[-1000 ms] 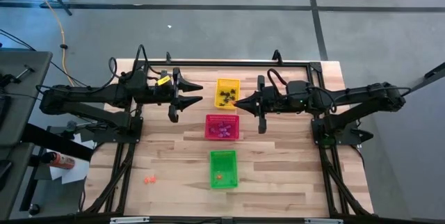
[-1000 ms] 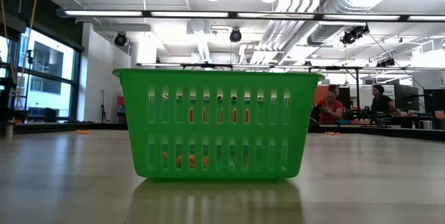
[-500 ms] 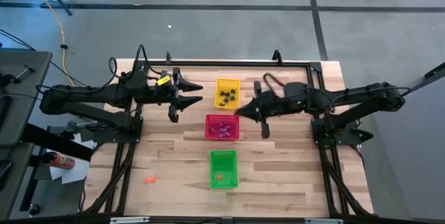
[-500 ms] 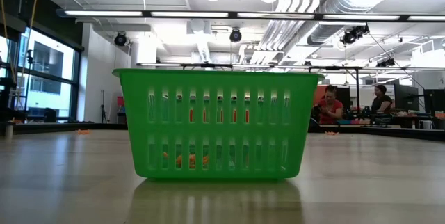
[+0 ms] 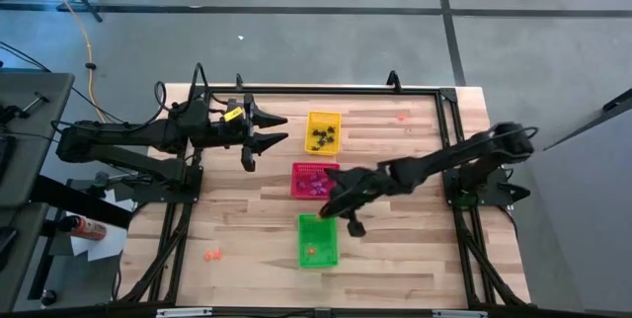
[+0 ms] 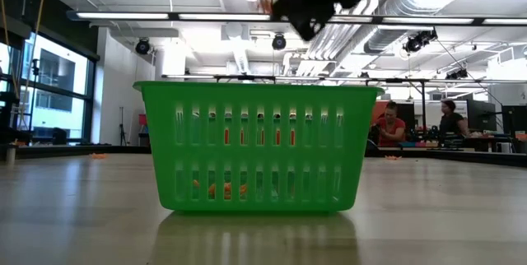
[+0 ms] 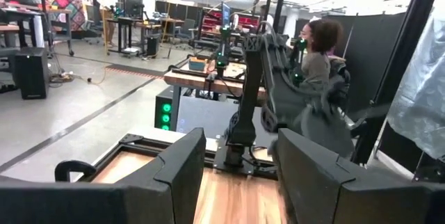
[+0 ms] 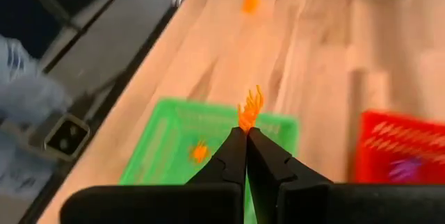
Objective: Sort Halloween decoration
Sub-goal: Put the orange spider toy into the green bin
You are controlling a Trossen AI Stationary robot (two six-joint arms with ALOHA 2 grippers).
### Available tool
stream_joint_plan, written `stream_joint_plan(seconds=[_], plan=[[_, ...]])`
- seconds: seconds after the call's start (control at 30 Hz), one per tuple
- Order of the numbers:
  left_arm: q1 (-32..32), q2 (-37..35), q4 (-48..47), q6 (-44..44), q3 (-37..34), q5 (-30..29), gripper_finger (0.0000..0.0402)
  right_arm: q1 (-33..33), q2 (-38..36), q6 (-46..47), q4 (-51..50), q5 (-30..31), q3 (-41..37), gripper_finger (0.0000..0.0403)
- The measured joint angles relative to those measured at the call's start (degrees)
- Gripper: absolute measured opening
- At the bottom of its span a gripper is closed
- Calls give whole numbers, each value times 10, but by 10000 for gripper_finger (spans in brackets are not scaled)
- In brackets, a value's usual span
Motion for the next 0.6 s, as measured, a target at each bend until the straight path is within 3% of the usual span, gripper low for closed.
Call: stream_joint_plan(seconds=[0.3,0.6], plan=[[0,0,-1,-1,0,-1,170,33,89,-16,6,-17,1,0],[0,0,-1,-1,0,-1,170,49,110,-15,37,4,1,0]])
